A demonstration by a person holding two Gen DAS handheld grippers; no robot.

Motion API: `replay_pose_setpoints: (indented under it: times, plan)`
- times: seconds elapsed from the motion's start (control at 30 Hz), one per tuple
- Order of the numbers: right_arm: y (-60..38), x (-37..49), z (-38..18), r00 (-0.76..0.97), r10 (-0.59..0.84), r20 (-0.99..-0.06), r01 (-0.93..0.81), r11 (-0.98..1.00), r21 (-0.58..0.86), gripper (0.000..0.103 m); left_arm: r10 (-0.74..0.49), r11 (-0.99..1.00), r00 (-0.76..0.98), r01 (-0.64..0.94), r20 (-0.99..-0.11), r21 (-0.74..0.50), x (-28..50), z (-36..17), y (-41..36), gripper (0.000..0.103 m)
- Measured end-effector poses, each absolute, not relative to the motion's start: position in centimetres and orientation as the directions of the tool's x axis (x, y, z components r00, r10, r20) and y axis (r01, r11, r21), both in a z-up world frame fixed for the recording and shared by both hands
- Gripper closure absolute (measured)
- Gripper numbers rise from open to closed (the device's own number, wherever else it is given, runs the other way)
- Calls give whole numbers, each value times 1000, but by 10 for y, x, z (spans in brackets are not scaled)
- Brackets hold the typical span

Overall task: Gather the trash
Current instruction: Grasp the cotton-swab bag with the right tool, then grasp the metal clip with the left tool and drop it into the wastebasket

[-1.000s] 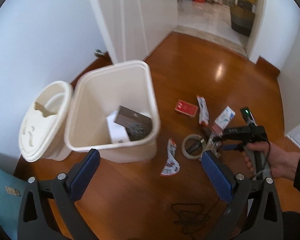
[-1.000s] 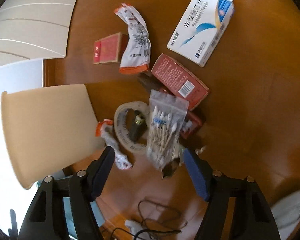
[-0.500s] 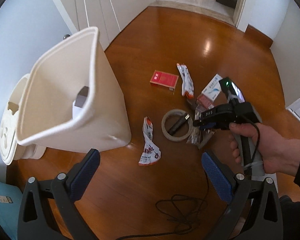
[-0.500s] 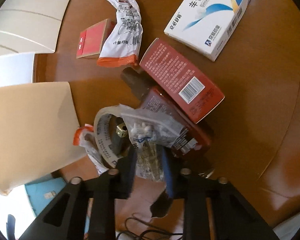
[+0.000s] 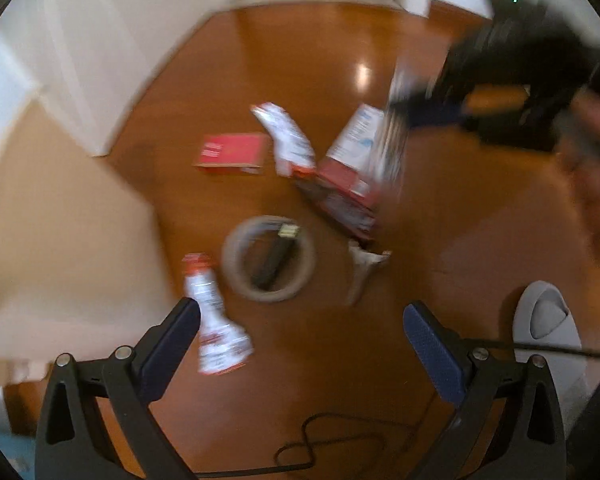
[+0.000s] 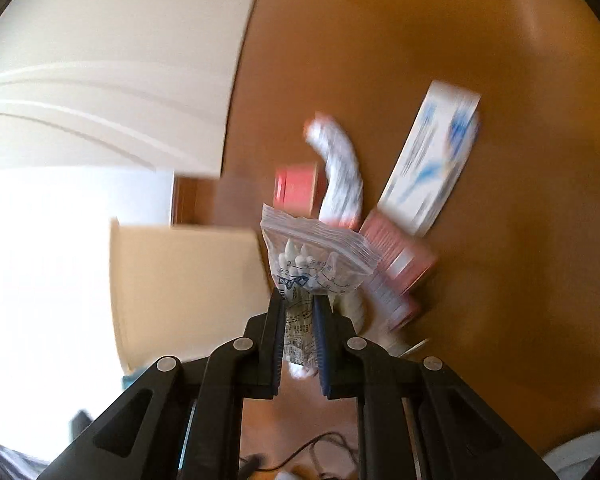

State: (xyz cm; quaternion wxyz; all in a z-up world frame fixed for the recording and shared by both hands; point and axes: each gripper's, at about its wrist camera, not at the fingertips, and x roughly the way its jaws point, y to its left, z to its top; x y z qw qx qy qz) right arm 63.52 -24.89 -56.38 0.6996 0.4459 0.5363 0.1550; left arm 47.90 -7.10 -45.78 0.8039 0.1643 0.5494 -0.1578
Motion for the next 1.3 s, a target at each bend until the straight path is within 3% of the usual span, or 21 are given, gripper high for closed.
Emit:
replay_pose_setpoints:
  times: [0.1, 0.27, 0.4, 0.57, 0.63, 0.7, 0.93, 1.3]
  plan:
    - [-291, 625, -561, 411, 653, -636, 287, 569, 770, 88, -91, 902, 275, 430, -957, 37, 495, -499, -89, 0]
    - [-331, 602, -582, 398, 633, -665, 358, 560, 747, 88, -49, 893, 250, 444, -967, 70, 517, -542, -106, 4]
    - [-353, 586, -604, 373, 640, -672, 418, 530, 737, 88, -30, 874, 228, 478, -973, 85, 521, -555, -117, 35]
    - [-362, 578, -613, 384, 638, -668, 443, 507, 739, 88, -30, 860, 196, 505, -980, 75, 515, -561, -124, 38]
    - [-364, 578, -611, 394, 633, -666, 438, 508, 742, 88, -42, 867, 186, 495, -982, 57, 515, -562, -123, 65]
    - [-365, 576, -607, 399, 634, -663, 431, 508, 745, 88, -60, 884, 194, 467, -979, 38, 513, -560, -123, 77]
    - [-370, 567, -614, 383, 640, -666, 457, 496, 739, 88, -152, 903, 182, 425, -971, -62, 508, -548, -105, 77]
    - [-348, 581, -594, 402, 638, -657, 405, 520, 752, 88, -229, 934, 317, 339, -920, -116, 503, -463, -68, 79]
